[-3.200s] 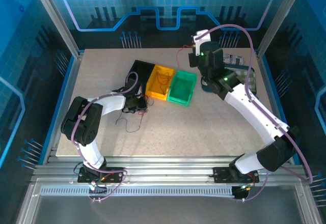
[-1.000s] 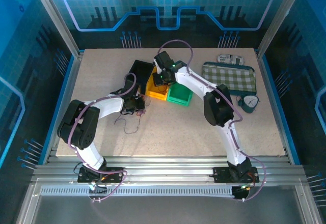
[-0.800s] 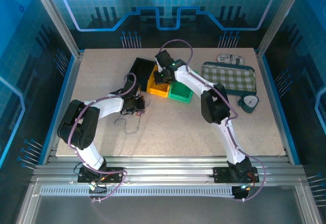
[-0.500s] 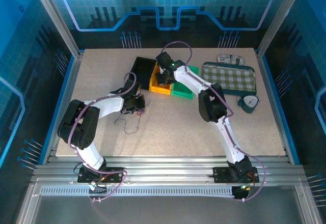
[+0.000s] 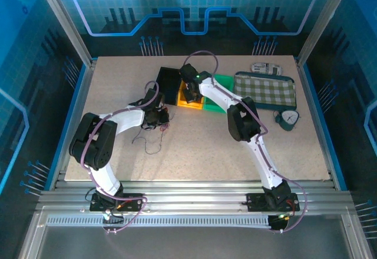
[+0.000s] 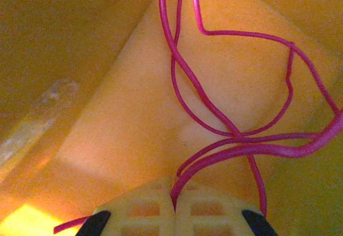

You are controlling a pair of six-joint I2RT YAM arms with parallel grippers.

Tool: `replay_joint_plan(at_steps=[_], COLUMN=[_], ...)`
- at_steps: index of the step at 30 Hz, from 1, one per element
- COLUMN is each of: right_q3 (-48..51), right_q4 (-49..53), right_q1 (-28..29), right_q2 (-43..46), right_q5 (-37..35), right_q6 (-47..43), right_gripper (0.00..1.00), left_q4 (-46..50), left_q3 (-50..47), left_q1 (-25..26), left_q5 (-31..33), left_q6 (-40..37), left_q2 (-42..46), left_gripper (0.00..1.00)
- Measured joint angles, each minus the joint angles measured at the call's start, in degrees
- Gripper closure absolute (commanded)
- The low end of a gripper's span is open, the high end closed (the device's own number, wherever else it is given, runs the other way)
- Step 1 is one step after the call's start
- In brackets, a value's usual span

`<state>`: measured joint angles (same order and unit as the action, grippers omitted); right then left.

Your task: Untangle the cables

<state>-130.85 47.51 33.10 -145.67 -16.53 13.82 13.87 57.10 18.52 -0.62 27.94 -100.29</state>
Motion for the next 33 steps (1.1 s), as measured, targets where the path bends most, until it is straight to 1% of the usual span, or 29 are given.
replay_joint_plan(at_steps=[11, 12, 16, 17, 22, 29, 33], right_q3=[0.42, 0.59, 1.03, 1.29, 1.55, 3.06, 5.88], right_q4=[-1.53, -1.73, -2.25, -2.51, -3.65, -5.16, -6.95], right_q1=[-0.07, -0.09, -0.55, -0.72, -1.77, -2.03, -2.14], right_q2=[0.57, 0.96, 3.67, 4.59, 7.15, 7.39, 9.22], right_q5=[3.26, 3.52, 4.7, 4.87, 4.96, 4.61, 4.39], right_q6=[-2.97, -3.21, -4.09, -4.2, -4.72, -4.79, -4.9], right_gripper=[0.99, 0.97, 0.74, 0.71, 0.61, 0.45, 0.42], left_q4=[0.72, 0.79, 0.81, 0.81, 0.81, 0.81, 0.83], left_q3=[1.38, 1.38, 1.38, 1.38, 1.38, 1.38, 1.46], left_q1=[0.0, 0.0, 0.0, 0.0, 0.0, 0.0, 0.0], left_q5=[0.0, 0.0, 0.0, 0.0, -0.02, -0.02, -0.02], left_q6=[-1.05, -1.05, -1.05, -1.05, -1.05, -1.03, -1.03], left_q2=[-0.11, -0.13, -0.13, -0.13, -0.17, -0.17, -0.31], left_gripper=[1.0, 1.0, 1.0, 1.0, 1.0, 1.0, 1.0])
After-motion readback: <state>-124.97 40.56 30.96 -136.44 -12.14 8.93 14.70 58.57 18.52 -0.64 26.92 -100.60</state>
